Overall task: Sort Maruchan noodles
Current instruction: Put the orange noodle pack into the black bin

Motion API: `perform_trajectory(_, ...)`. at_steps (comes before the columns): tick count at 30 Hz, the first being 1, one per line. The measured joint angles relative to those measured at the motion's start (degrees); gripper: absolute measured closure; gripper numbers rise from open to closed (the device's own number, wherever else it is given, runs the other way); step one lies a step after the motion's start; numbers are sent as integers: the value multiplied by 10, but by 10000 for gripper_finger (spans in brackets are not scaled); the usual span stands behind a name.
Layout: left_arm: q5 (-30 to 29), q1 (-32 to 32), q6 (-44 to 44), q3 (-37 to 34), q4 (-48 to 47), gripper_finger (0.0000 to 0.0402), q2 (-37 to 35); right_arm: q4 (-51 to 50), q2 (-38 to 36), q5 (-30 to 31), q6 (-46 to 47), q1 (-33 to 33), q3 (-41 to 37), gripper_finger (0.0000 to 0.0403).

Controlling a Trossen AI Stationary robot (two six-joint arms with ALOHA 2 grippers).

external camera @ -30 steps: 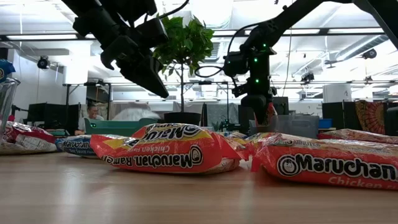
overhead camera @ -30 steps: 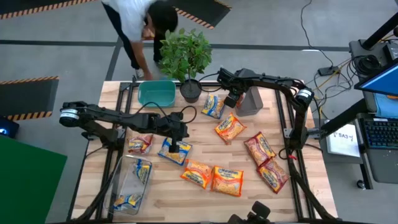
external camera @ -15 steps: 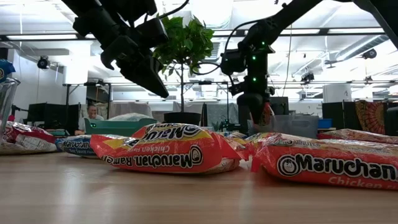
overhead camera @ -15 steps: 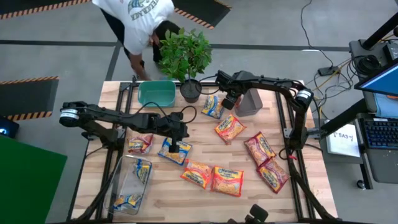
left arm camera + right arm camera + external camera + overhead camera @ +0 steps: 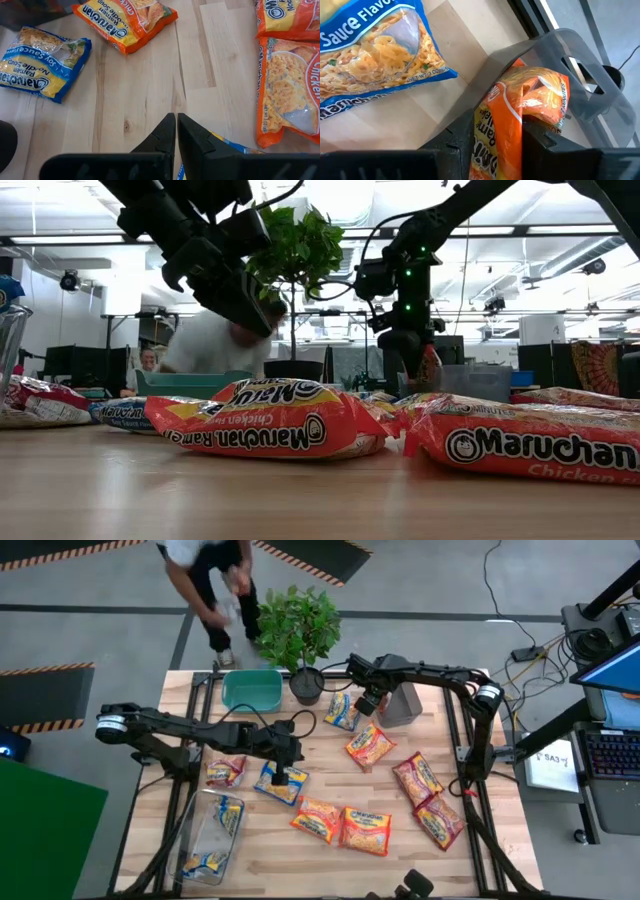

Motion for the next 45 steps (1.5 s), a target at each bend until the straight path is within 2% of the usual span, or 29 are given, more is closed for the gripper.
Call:
perform_trajectory(3,0,0,0,0,0,400,0,0,0,7,-8,0,0,311)
perform_trajectory(9,0,0,0,0,0,400,0,1,0,7,-7,0,0,371)
perform_trajectory(12,0,0,0,0,0,400,0,0,0,6,-5,3,0,372)
perform_trajectory(16,0,0,0,0,0,400,0,0,0,-4,19,4,0,335)
perform_trajectory(22,0,0,0,0,0,400,0,-3,0,-4,32,4,4,246)
perform_trajectory(30,0,-1,0,0,0,400,0,-18,0,-13,49,12,59,164)
perform_trajectory(36,0,-1,0,0,0,400,0,-20,0,-40,62,31,94,147)
perform_trajectory(45,0,0,0,0,0,400,0,-82,-1,-39,62,79,193,158)
